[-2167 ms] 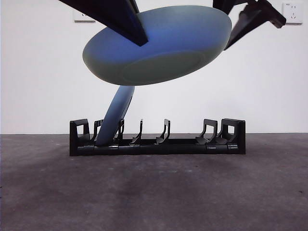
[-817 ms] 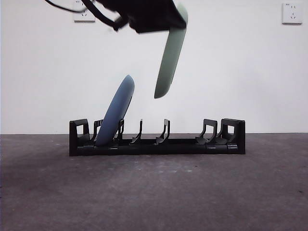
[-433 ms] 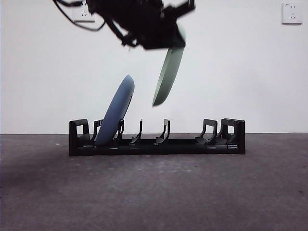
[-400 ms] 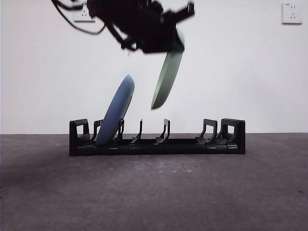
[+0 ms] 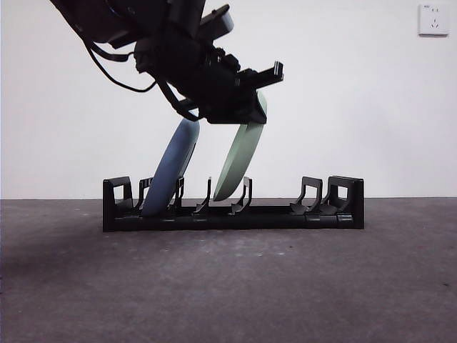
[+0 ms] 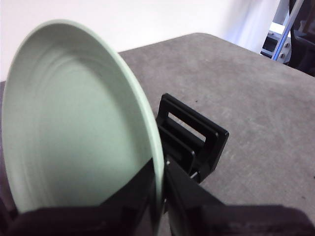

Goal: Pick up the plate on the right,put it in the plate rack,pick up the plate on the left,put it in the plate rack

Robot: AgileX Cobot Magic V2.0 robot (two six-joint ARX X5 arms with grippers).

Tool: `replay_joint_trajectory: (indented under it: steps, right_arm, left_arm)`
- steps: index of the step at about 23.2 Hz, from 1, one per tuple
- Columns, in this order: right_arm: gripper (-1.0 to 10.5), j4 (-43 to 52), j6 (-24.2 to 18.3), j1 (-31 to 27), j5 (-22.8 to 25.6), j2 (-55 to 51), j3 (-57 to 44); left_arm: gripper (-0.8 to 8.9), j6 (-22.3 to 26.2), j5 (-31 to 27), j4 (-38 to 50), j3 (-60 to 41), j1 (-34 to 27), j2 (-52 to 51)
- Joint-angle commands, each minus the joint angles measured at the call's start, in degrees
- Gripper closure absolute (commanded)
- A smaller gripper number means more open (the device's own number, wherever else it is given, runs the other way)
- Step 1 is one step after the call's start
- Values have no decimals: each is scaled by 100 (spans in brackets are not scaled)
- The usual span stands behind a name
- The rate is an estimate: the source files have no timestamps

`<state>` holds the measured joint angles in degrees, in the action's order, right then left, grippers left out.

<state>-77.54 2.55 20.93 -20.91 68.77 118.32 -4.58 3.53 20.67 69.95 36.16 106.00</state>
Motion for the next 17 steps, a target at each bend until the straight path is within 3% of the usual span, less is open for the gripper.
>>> replay_joint_trajectory:
  steps: [1, 17]
  right_arm:
    - [568, -131, -68, 11, -11, 4, -66]
    - [568, -131, -131, 11, -11, 7, -321]
  left_arm:
    - [822, 33, -17, 50, -9, -24, 138]
    - [813, 332, -442, -494, -9, 57, 321]
